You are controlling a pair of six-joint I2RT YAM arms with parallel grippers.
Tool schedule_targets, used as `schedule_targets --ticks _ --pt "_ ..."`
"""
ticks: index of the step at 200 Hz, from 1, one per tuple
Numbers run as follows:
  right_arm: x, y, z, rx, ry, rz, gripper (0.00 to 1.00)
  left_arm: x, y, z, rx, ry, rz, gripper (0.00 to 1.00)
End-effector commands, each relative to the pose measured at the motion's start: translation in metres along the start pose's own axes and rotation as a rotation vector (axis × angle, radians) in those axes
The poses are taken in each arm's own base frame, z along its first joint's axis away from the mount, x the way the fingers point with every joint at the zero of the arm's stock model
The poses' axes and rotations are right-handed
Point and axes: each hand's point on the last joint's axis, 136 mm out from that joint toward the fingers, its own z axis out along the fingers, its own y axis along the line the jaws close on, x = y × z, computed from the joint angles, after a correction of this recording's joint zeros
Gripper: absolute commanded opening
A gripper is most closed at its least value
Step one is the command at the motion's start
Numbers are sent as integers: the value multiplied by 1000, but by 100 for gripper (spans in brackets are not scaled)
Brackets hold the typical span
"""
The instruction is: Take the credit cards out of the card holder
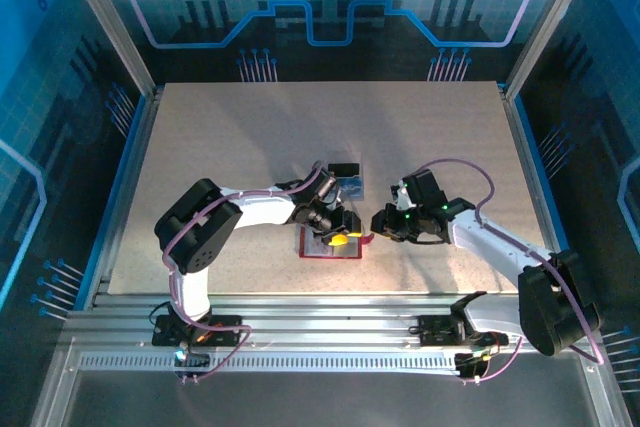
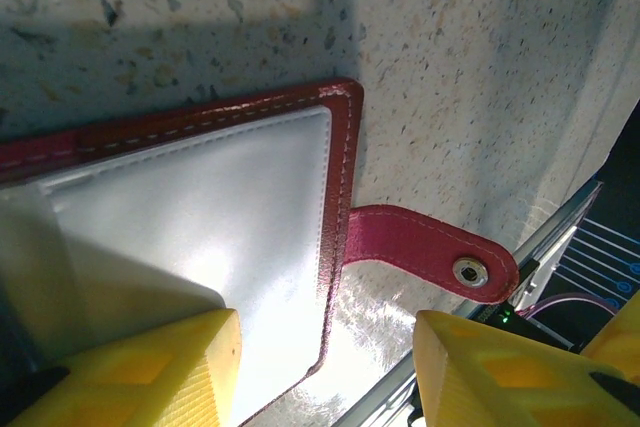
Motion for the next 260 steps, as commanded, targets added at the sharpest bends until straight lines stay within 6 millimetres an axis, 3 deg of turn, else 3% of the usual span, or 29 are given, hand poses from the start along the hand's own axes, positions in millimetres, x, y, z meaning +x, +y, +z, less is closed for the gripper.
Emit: schedule_targets --ticks 1,45,81,162,225,260 --pt "2 -2 -3 -8 6 8 19 -2 -14 1 36 -7 17 50" --pt "2 6 -1 -32 16 4 20 -7 -35 -19 78 -68 59 50" --pt "2 16 4 -45 32 -13 20 -10 -36 -36 75 -103 70 50" --pt "7 46 38 -45 113 -72 20 -11 9 -71 34 -175 -7 49" --pt "10 60 64 -40 168 -95 20 0 39 -84 -1 -190 -59 48" --pt "13 60 73 -43 187 -91 20 1 47 -84 -17 -184 -81 39"
